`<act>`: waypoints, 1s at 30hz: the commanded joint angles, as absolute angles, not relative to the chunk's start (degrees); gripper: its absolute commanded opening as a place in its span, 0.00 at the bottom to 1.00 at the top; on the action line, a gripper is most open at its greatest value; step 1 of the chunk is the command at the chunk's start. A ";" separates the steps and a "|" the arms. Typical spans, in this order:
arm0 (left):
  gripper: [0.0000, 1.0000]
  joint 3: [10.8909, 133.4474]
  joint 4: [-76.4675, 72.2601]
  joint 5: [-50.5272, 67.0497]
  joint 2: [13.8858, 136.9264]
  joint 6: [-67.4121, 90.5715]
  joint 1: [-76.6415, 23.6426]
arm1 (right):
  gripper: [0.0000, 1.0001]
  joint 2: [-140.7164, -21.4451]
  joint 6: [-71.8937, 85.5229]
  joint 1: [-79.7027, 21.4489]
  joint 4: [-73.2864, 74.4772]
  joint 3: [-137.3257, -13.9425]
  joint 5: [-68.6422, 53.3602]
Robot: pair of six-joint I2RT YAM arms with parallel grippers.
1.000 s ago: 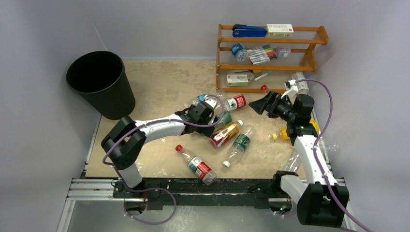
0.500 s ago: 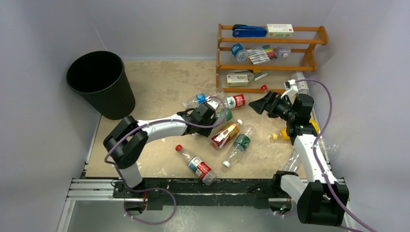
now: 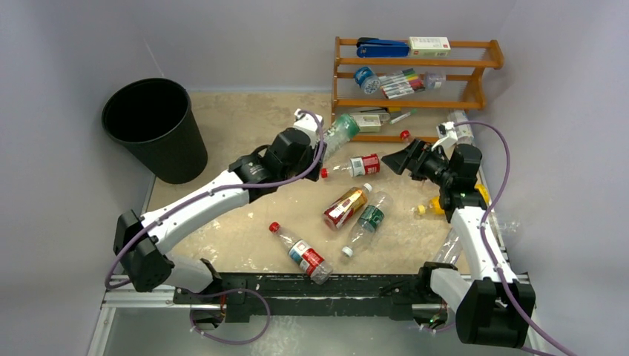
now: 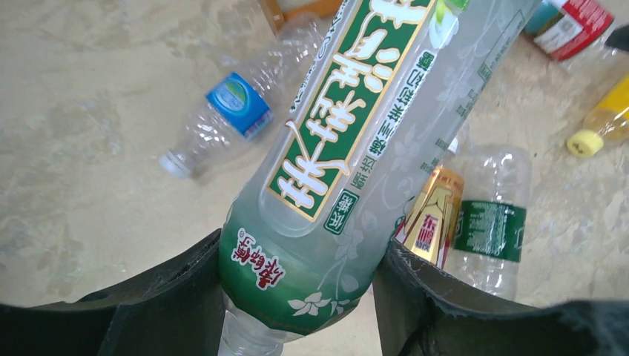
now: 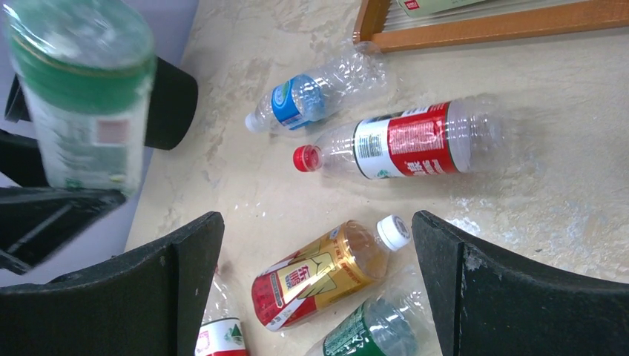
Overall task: Put the plastic bottles in the bin
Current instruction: Pick up the plastic bottle at the center of the board, then place the plastic bottle in the trash bin.
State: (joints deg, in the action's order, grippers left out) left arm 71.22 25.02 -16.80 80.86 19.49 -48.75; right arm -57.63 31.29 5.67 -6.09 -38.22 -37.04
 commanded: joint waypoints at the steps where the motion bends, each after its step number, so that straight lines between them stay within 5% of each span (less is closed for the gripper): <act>1: 0.49 77.57 29.45 -21.00 79.86 20.21 -46.44 | 1.00 -55.66 31.85 5.65 -8.55 -37.79 -38.47; 30: 0.49 100.99 38.96 -19.94 85.72 21.47 5.70 | 1.00 -55.12 33.66 5.68 -10.17 -37.74 -41.07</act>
